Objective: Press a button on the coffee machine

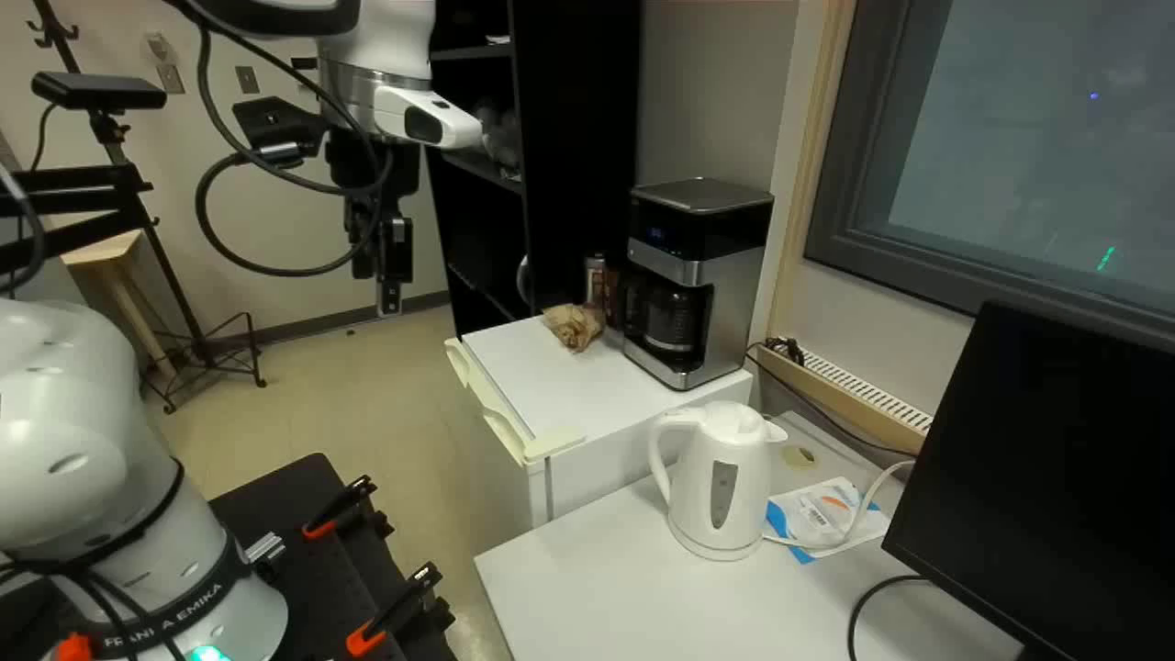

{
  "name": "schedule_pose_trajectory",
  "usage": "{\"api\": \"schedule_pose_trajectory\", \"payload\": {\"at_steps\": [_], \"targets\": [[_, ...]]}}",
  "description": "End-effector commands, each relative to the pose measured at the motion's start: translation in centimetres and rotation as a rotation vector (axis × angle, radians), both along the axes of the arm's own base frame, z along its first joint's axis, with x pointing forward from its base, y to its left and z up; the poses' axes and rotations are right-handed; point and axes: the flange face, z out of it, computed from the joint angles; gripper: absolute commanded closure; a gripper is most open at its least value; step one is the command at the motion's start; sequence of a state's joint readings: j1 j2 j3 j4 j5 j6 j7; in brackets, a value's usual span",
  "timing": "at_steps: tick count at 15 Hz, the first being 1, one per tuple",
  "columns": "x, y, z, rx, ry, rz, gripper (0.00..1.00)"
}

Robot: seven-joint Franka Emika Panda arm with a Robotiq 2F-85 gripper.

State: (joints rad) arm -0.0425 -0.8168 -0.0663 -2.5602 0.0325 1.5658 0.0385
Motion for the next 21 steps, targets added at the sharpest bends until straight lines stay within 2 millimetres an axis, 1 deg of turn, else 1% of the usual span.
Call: {"api": "schedule_pose_trajectory", "payload": {"at_steps": [1,7,9,11,14,17,21], "targets": [[0.0,0.0,0.0,0.000,0.001,0.000,0.00],[0.0,0.0,0.0,0.000,0.001,0.000,0.00],[0.7,-0.5,-0.2,-0.013,0.016,0.016,0.00],[1.6,-1.0,-0.9,-0.055,0.044,0.104,0.00],[3.5,-1.9,-2.7,-0.114,0.075,0.280,0.00],[6.2,-2.5,-4.6,-0.158,0.055,0.442,0.00],[9.6,-2.3,-7.0,-0.235,0.012,0.647,0.00]]}}
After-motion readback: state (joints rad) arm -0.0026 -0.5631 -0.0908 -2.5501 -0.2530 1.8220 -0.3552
